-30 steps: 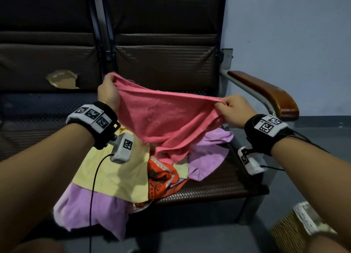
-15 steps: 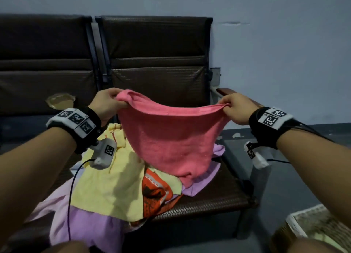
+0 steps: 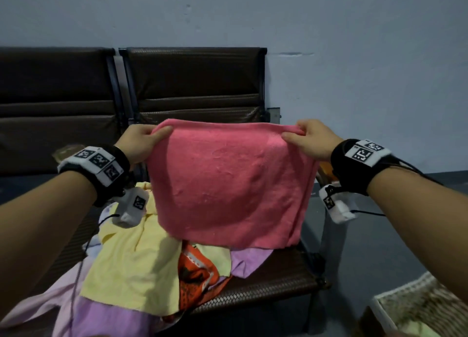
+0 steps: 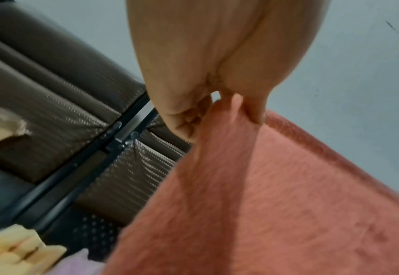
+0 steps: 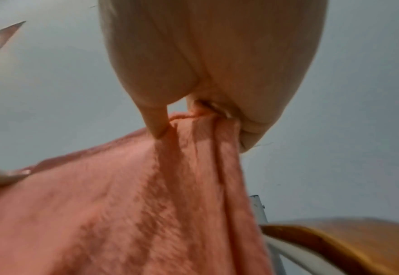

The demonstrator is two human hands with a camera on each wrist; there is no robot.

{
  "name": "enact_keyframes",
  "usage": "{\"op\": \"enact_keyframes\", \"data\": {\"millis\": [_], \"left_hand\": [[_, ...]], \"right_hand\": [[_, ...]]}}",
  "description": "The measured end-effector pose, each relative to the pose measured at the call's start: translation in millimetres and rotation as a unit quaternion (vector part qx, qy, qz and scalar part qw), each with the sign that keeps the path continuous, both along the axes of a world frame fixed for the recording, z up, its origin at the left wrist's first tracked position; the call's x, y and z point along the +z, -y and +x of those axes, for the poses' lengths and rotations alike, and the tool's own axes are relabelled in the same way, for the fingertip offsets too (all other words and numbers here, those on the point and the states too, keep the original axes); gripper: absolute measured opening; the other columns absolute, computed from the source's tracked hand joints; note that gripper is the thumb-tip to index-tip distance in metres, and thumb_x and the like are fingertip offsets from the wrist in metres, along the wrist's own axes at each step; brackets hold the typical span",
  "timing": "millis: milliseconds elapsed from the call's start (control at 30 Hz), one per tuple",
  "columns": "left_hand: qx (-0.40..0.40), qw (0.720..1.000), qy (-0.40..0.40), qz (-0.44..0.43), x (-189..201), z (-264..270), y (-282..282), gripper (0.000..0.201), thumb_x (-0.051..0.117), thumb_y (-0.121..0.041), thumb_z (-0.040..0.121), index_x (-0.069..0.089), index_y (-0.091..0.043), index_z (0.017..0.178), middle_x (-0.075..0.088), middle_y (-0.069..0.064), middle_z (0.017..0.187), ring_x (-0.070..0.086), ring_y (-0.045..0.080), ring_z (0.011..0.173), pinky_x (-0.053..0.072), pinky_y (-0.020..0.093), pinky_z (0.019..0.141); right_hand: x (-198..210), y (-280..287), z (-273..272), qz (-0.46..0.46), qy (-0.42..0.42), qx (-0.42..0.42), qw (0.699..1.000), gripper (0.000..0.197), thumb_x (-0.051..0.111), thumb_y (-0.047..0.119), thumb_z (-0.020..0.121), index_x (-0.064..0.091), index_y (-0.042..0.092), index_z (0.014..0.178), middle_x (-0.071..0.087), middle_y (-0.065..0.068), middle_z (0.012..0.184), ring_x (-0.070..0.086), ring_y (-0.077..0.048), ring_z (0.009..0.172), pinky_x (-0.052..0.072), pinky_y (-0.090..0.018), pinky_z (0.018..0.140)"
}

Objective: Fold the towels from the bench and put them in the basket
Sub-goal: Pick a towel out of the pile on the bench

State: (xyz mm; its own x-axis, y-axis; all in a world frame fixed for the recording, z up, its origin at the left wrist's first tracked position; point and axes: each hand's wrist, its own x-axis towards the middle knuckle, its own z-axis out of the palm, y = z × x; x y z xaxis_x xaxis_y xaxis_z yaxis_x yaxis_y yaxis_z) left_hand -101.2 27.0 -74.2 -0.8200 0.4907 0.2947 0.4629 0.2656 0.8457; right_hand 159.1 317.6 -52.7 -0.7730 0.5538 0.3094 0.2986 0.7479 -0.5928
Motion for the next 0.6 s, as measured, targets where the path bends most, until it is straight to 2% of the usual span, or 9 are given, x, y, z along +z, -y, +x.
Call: {"op": "enact_keyframes", "data": {"millis": [67,133,233,267,333,400,467,533,600], "left_hand": [[-0.026,0.996,0.051,0.062,-2.0,6.5,-5.9,0.011,0.067,-0.021,0.095,0.074,-0.016,0.102,0.071,0.015,0.099,0.064,0.022,0.084,0.056,0.039,0.085],[-0.042,0.995,0.063,0.065,-6.0,7.1,-9.2,0.011,0.068,-0.005,0.091,0.074,-0.015,0.093,0.070,0.014,0.091,0.065,0.017,0.074,0.059,0.030,0.074],[-0.025,0.996,0.065,0.057,-9.2,2.9,-10.2,0.018,0.078,0.003,0.080,0.069,-0.011,0.086,0.066,0.011,0.080,0.064,0.010,0.061,0.059,0.020,0.060],[-0.019,0.996,0.068,0.054,-10.4,0.3,-10.4,0.021,0.080,0.003,0.077,0.069,-0.012,0.087,0.066,0.010,0.080,0.065,0.012,0.064,0.059,0.022,0.062],[-0.015,0.997,0.069,0.026,-14.0,-4.0,-13.6,0.024,0.081,0.000,0.077,0.073,-0.013,0.096,0.071,0.012,0.090,0.069,0.021,0.081,0.060,0.031,0.078],[0.002,0.998,0.061,-0.003,-16.6,-5.9,-19.0,0.017,0.079,-0.009,0.082,0.076,-0.016,0.097,0.074,0.013,0.095,0.070,0.025,0.089,0.059,0.039,0.088],[0.016,0.996,0.090,0.013,-18.0,-5.9,-26.4,0.017,0.076,-0.023,0.088,0.076,-0.012,0.100,0.074,0.010,0.093,0.071,0.022,0.084,0.062,0.036,0.078],[0.019,0.984,0.166,0.062,-17.8,-2.0,-37.8,0.026,0.070,-0.036,0.091,0.073,-0.012,0.102,0.070,0.006,0.092,0.067,0.017,0.075,0.058,0.029,0.068],[0.021,0.971,0.210,0.110,-13.2,5.7,-51.1,0.031,0.067,-0.042,0.093,0.068,-0.011,0.096,0.065,0.009,0.099,0.064,0.021,0.081,0.052,0.033,0.079]], "right_hand": [[-5.0,-0.1,-1.9,-0.038,-0.028,0.006,0.999,0.020,0.067,0.024,0.094,0.056,0.020,0.078,0.059,0.000,0.075,0.054,-0.015,0.073,0.042,-0.026,0.064],[-10.2,-2.2,-3.7,-0.052,-0.028,-0.013,0.998,0.013,0.067,0.023,0.094,0.061,0.015,0.087,0.062,-0.005,0.082,0.057,-0.019,0.078,0.045,-0.028,0.070],[-13.3,-7.5,-2.3,-0.033,0.011,-0.044,0.998,0.021,0.068,0.028,0.093,0.066,0.008,0.094,0.066,-0.011,0.088,0.062,-0.025,0.084,0.048,-0.031,0.072],[-13.4,-8.5,-1.7,-0.002,0.031,-0.055,0.998,0.026,0.069,0.032,0.092,0.068,0.006,0.093,0.068,-0.013,0.088,0.063,-0.028,0.085,0.049,-0.033,0.073],[-13.7,-6.8,-1.6,0.063,0.062,-0.073,0.993,0.035,0.069,0.041,0.090,0.073,0.007,0.090,0.069,-0.016,0.086,0.064,-0.032,0.084,0.048,-0.036,0.074],[-14.9,-3.7,-3.7,0.055,0.064,-0.084,0.993,0.038,0.066,0.045,0.090,0.075,0.008,0.085,0.069,-0.015,0.081,0.063,-0.031,0.080,0.046,-0.034,0.069],[-16.3,-2.0,-8.1,-0.059,0.027,-0.089,0.994,0.039,0.066,0.042,0.090,0.073,0.005,0.081,0.070,-0.013,0.080,0.066,-0.030,0.078,0.050,-0.035,0.070],[-16.9,2.1,-13.4,-0.210,-0.031,-0.101,0.972,0.030,0.068,0.035,0.089,0.070,0.006,0.082,0.072,-0.014,0.084,0.068,-0.032,0.073,0.056,-0.039,0.070],[-16.8,8.8,-19.5,-0.292,-0.060,-0.108,0.948,0.026,0.067,0.030,0.090,0.065,0.005,0.082,0.067,-0.011,0.072,0.061,-0.026,0.052,0.050,-0.034,0.053]]}}
